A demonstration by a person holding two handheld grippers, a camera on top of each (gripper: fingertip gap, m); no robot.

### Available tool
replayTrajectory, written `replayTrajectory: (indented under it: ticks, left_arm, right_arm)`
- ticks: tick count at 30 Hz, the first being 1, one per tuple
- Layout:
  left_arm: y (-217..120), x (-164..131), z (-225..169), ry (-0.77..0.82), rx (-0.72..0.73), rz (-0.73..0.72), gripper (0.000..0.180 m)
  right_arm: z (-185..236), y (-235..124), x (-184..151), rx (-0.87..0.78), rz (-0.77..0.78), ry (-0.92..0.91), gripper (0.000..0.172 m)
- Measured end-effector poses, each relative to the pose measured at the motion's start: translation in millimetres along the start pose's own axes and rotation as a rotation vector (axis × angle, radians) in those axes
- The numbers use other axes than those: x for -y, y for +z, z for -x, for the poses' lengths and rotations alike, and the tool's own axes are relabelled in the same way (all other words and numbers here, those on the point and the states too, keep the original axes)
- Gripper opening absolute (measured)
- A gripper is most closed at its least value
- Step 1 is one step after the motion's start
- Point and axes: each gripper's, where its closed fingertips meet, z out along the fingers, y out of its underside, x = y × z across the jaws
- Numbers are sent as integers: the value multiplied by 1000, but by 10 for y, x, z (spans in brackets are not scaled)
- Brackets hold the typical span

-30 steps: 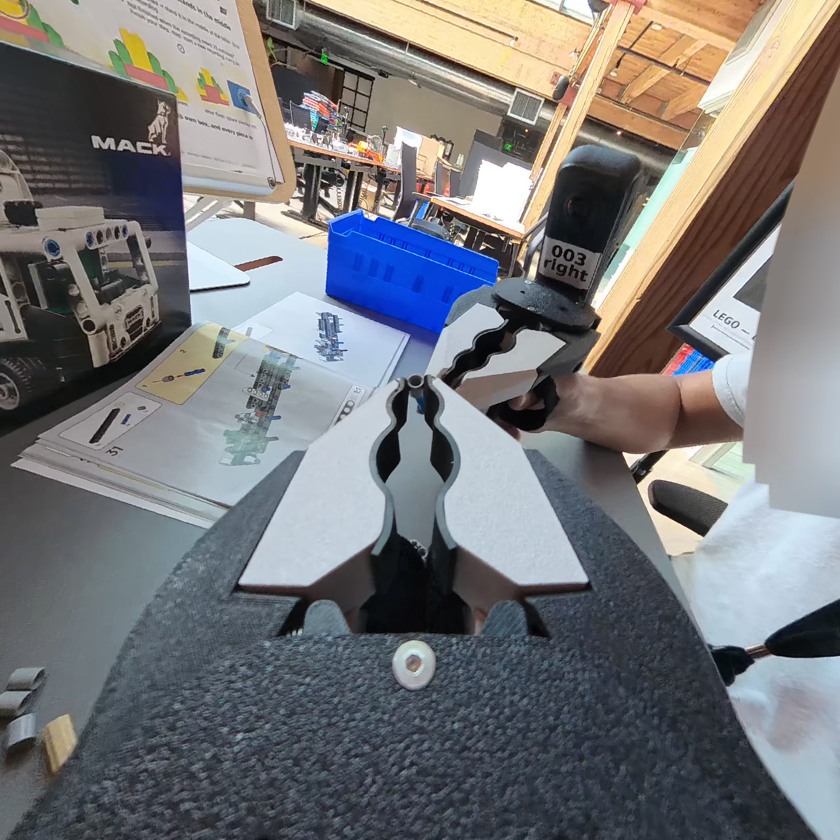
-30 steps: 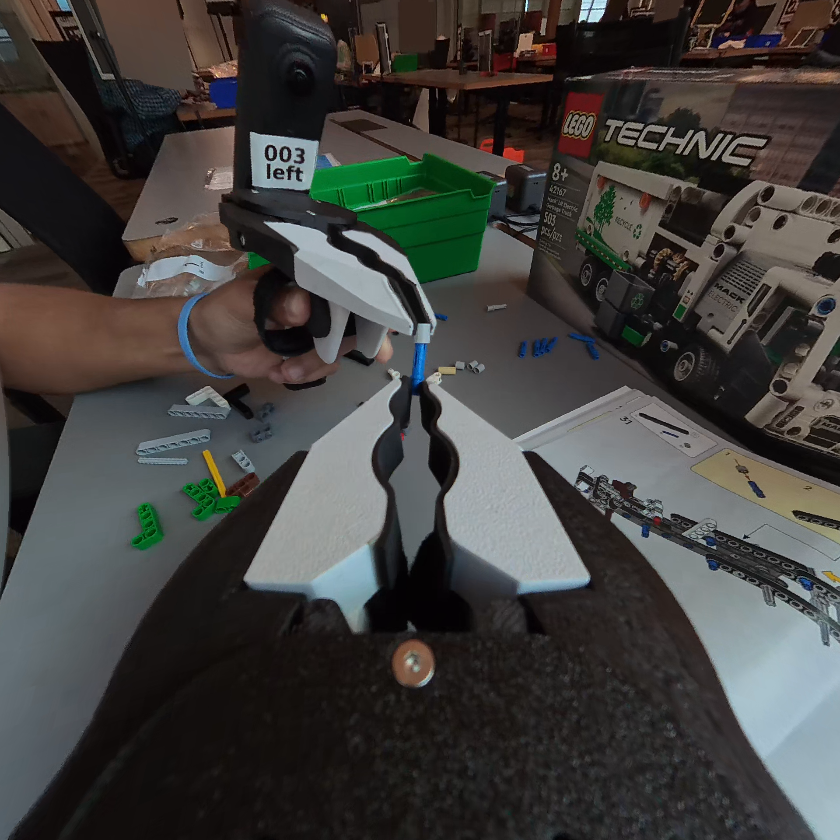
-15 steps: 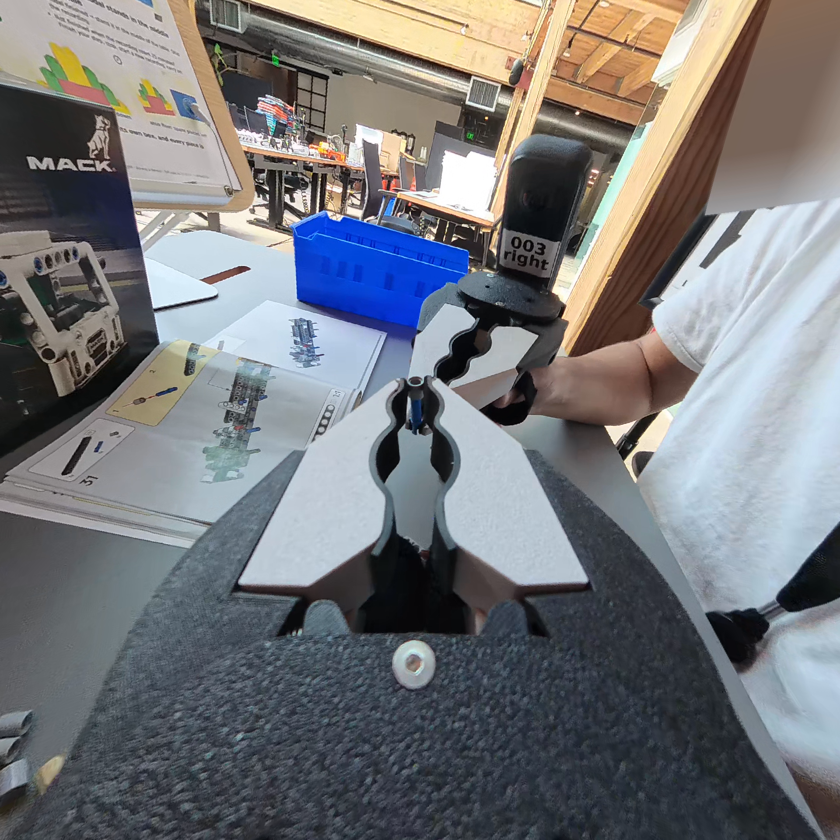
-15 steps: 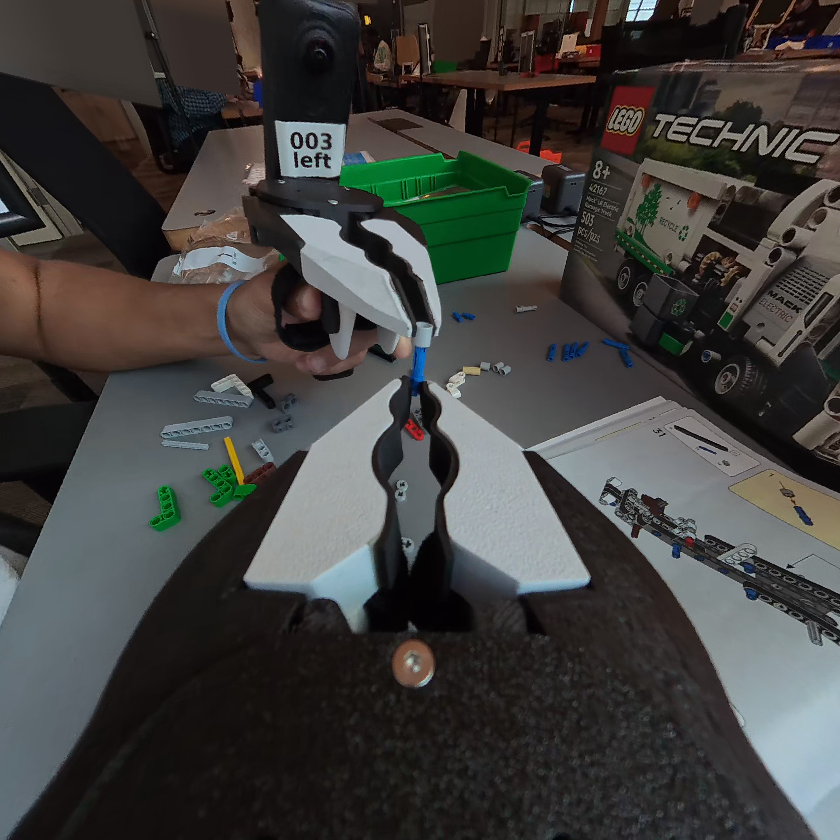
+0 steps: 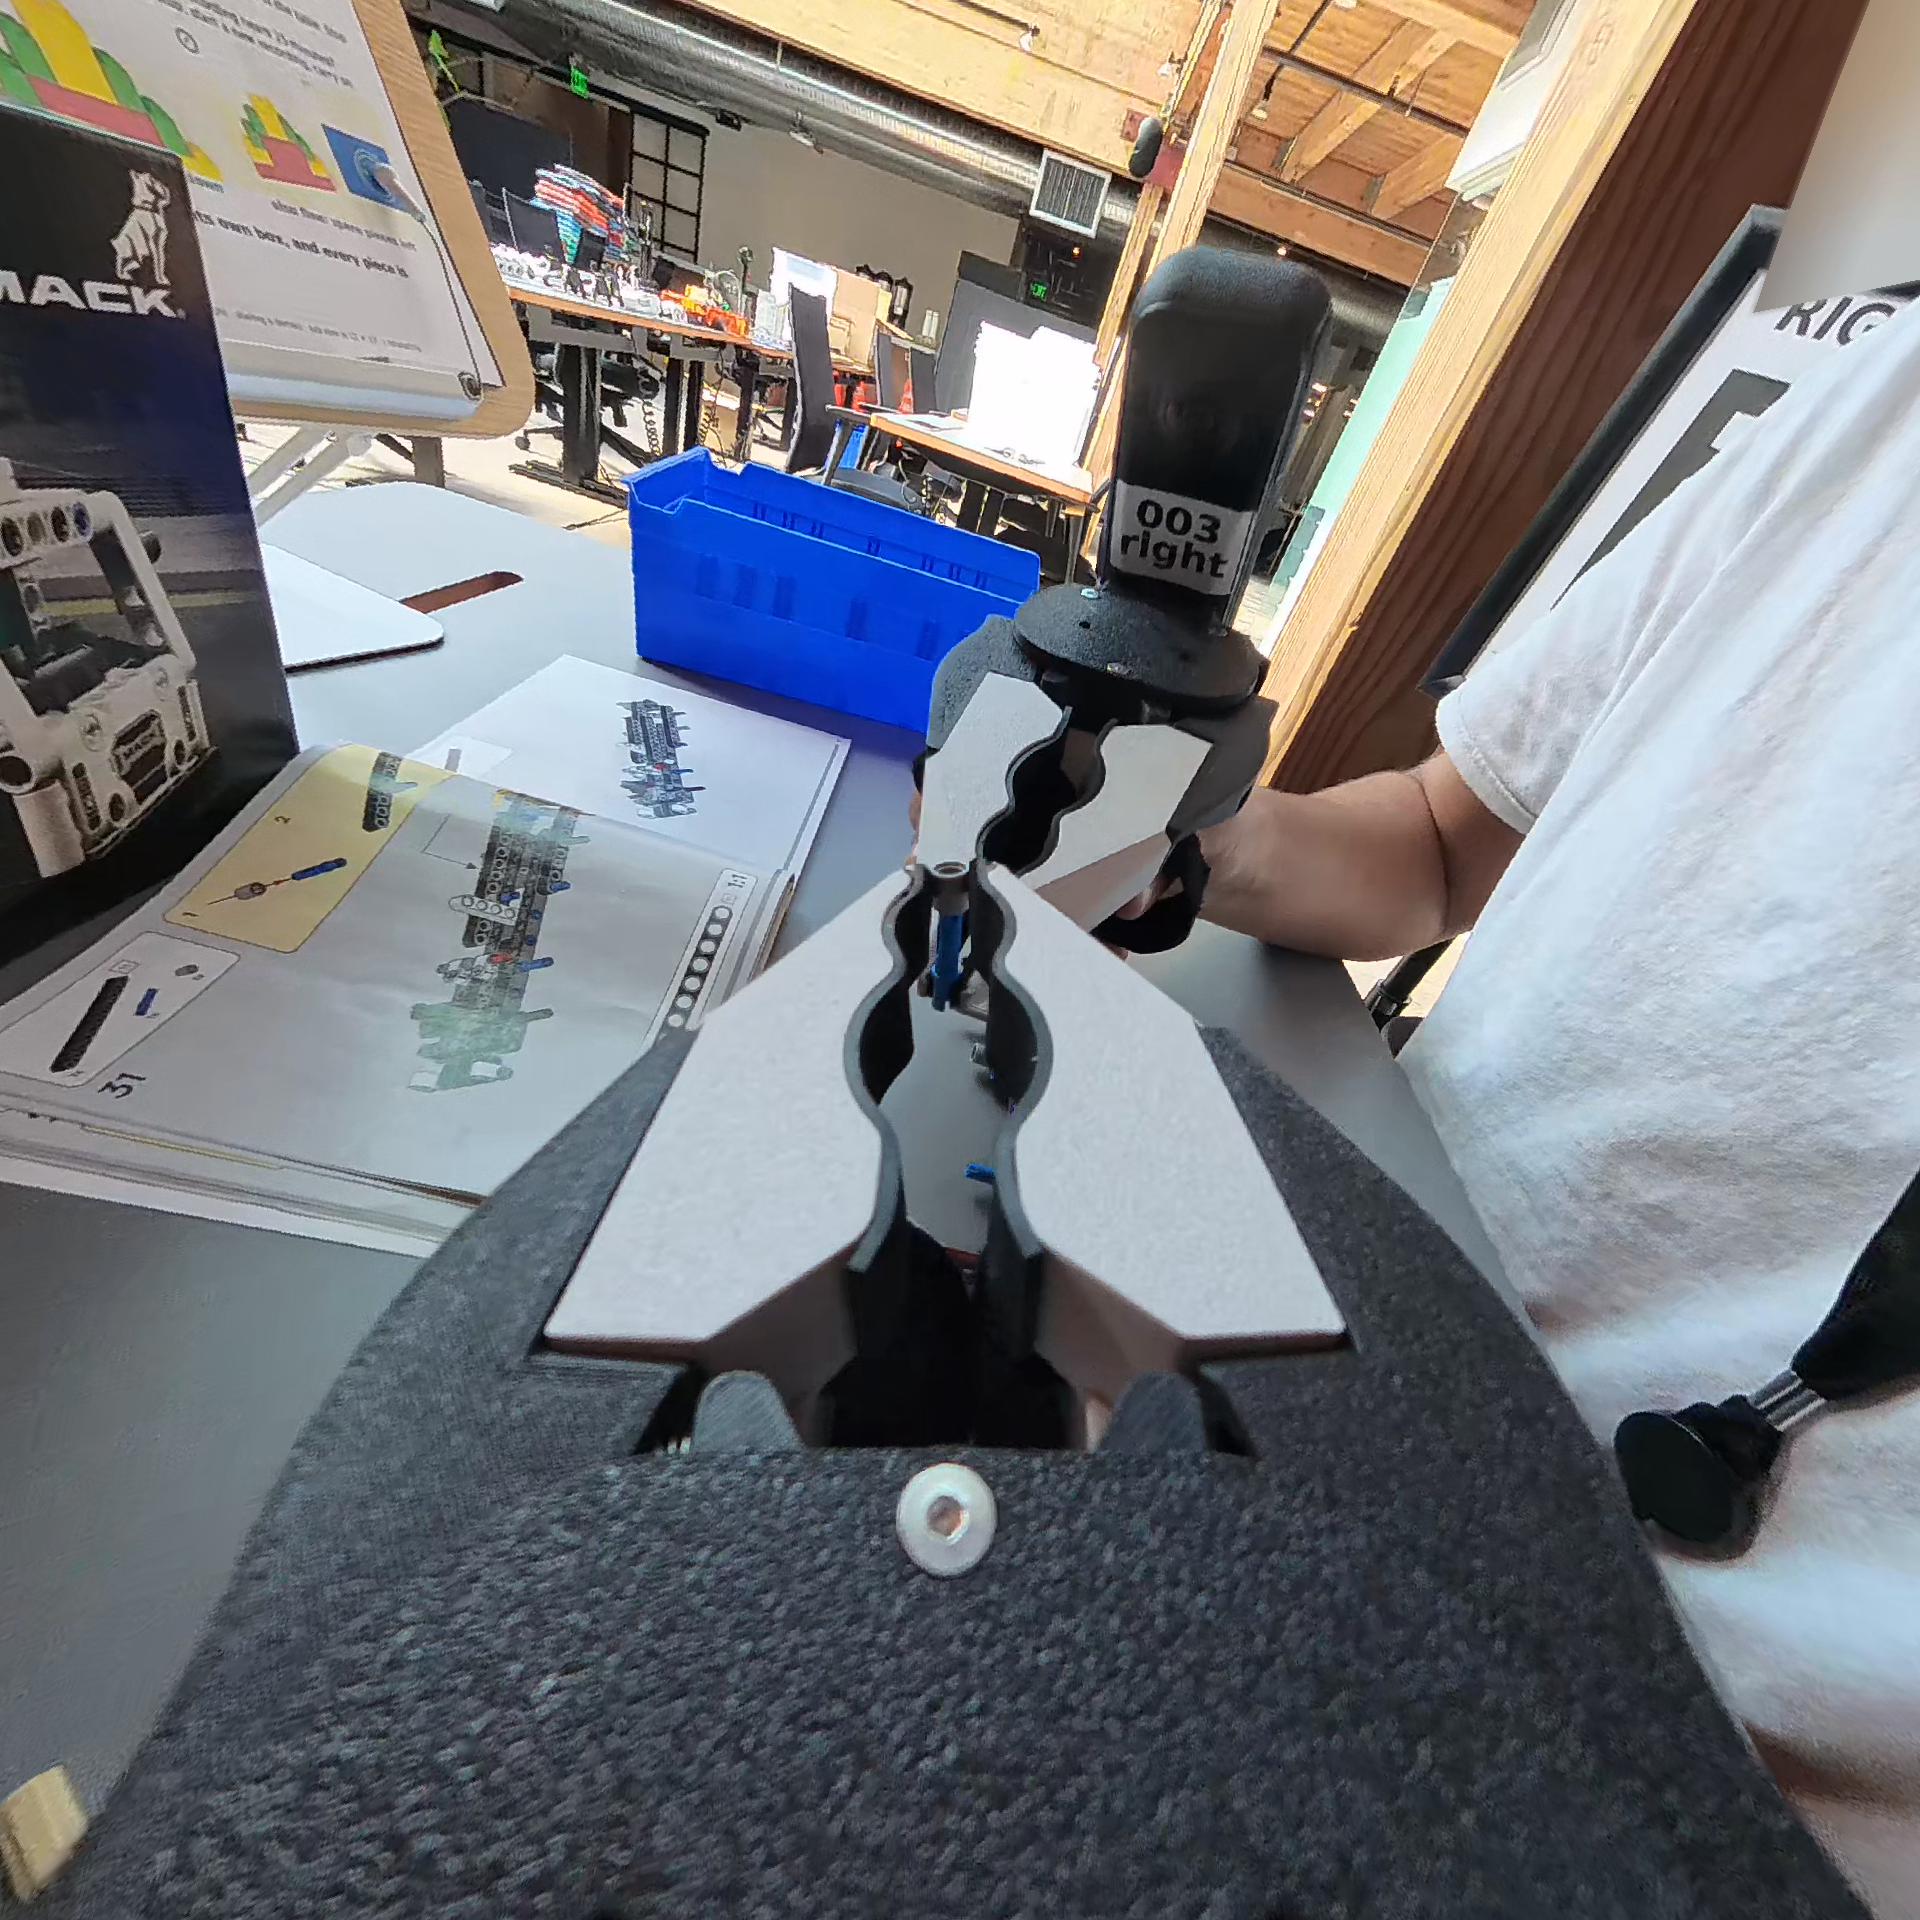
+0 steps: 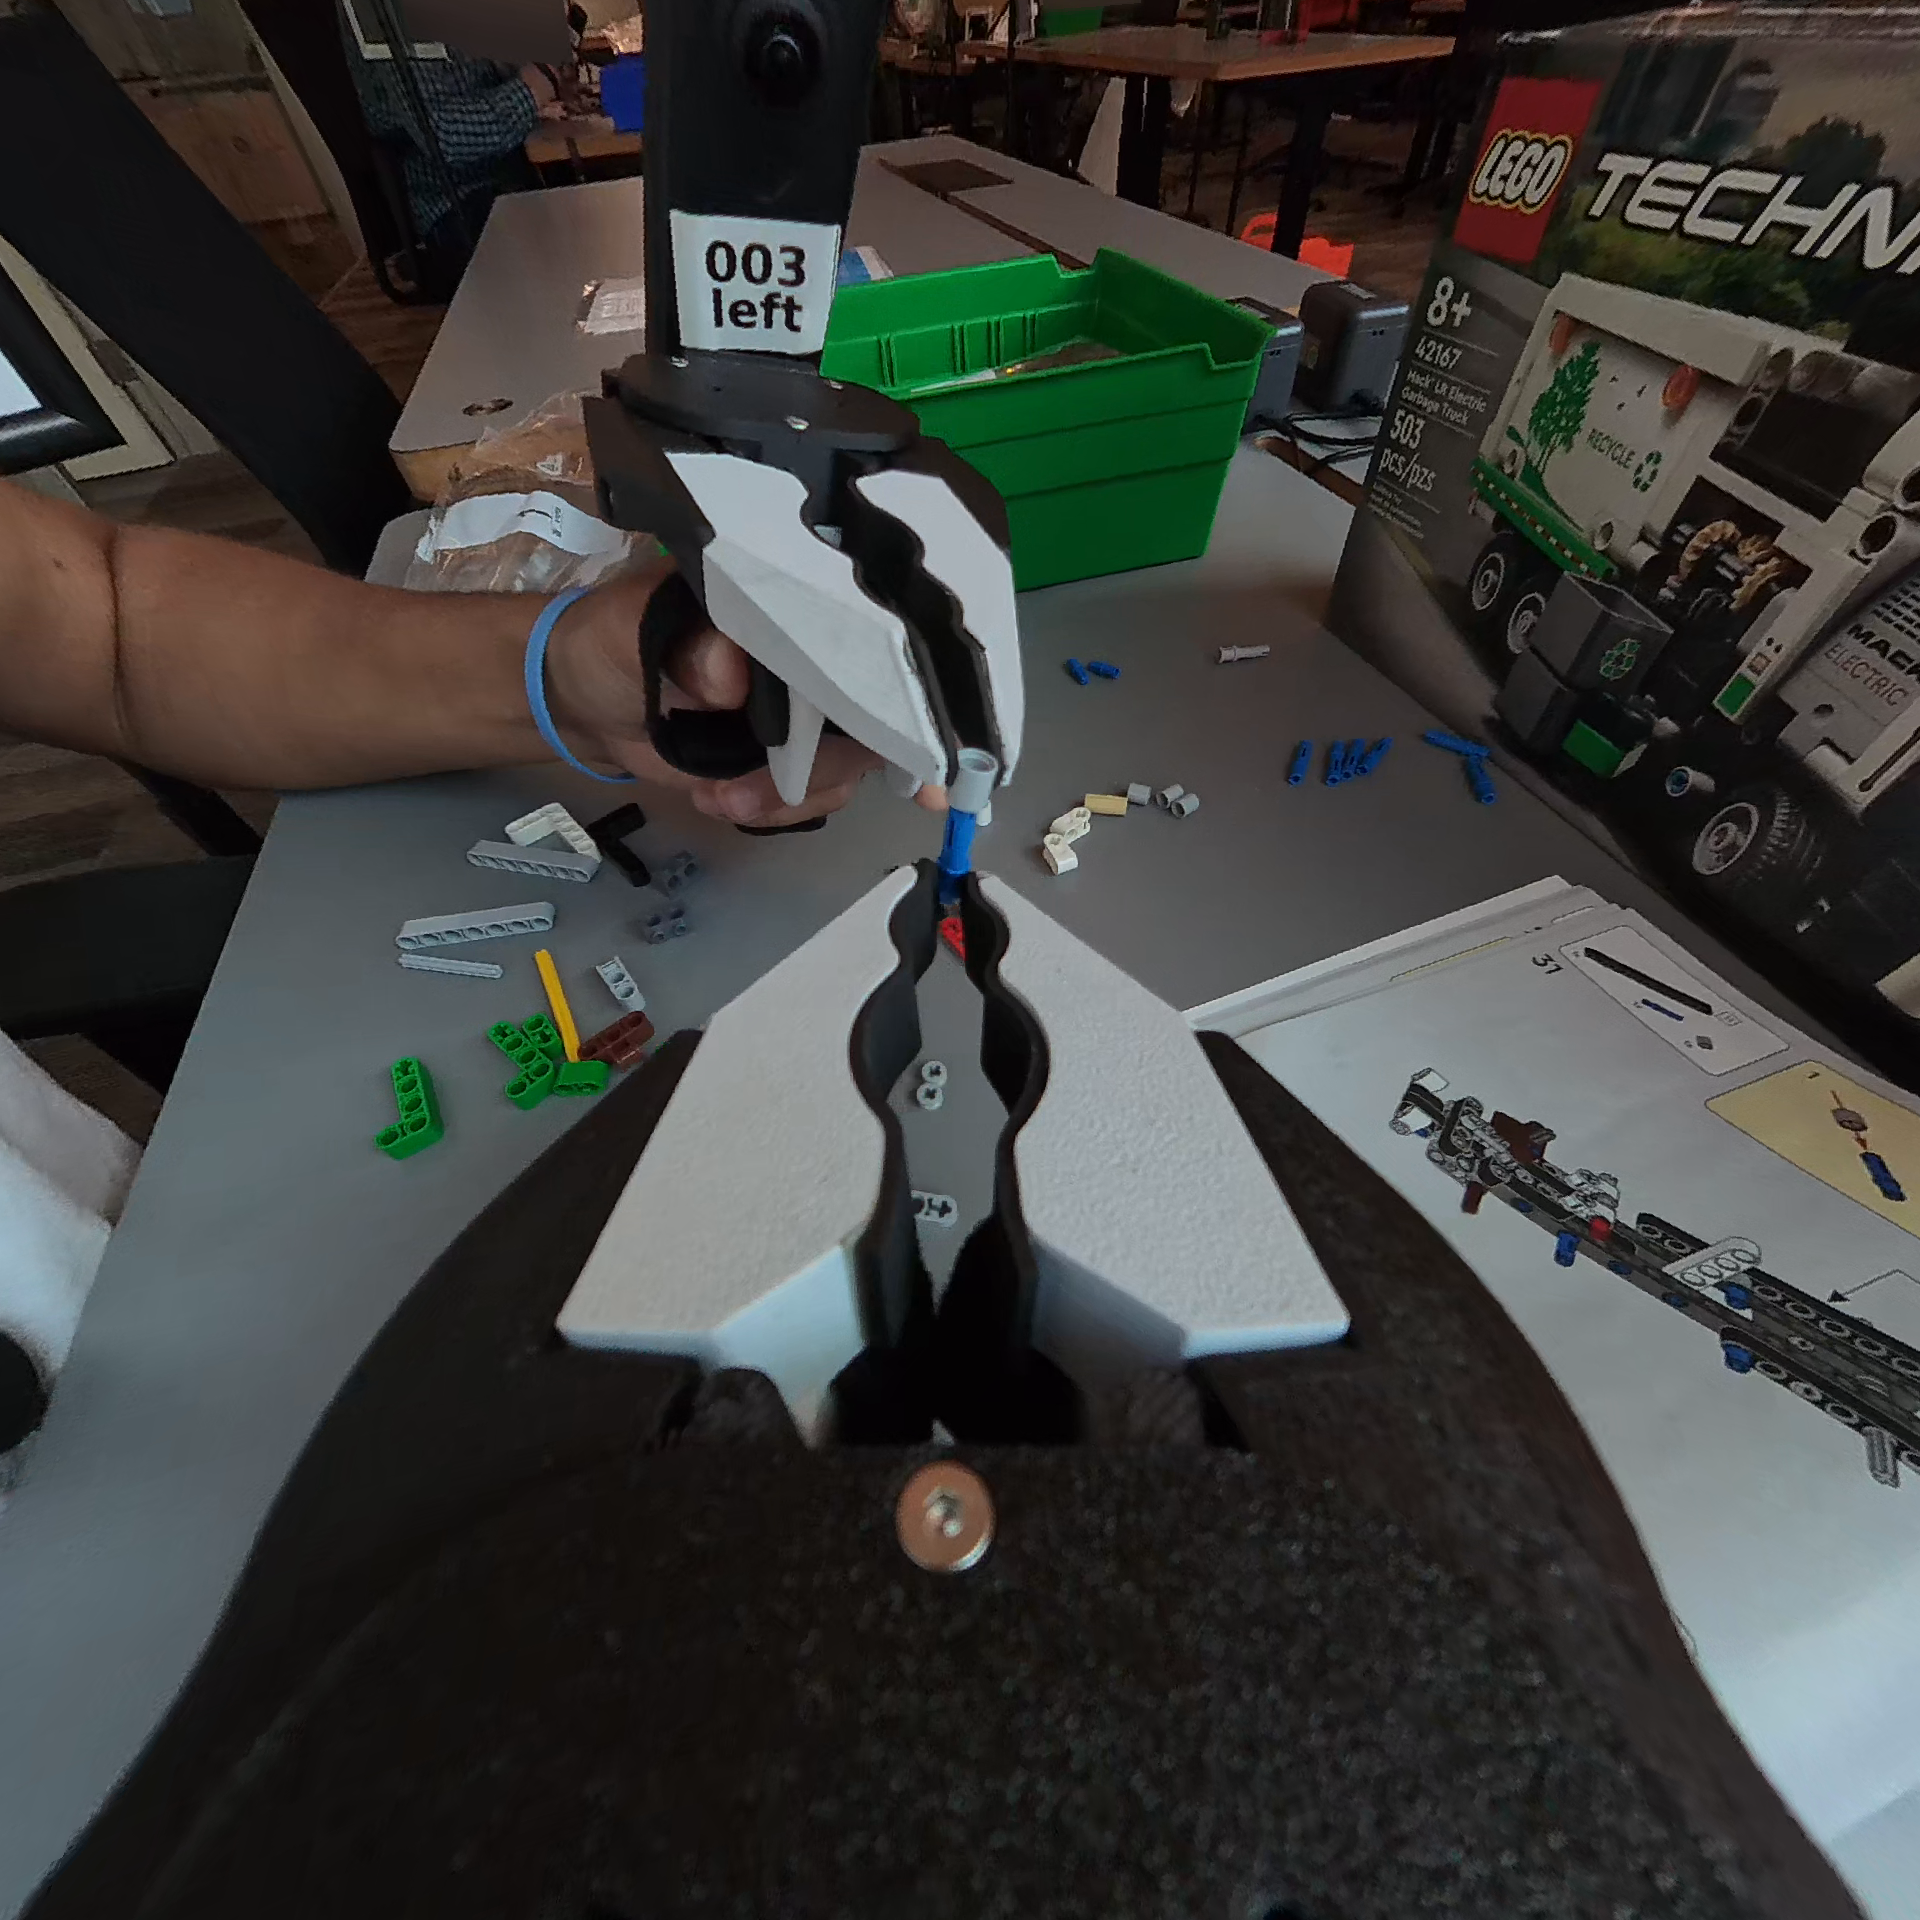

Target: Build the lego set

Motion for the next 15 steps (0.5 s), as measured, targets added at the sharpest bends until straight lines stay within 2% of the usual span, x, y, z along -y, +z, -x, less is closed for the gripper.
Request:
replayTrajectory:
  ticks: [5,9,15]
  left_arm:
    - [48,-80,17,0,18,50,5]
    - [41,-46,32,-36,12,25,5]
    - [0,-24,120,-88,27,18,4]
  right_arm:
    - [26,-6,41,46,-23,89,2]
    - [10,-10,25,71,-15,132,2]
    - [-62,-8,-22,40,18,117,2]
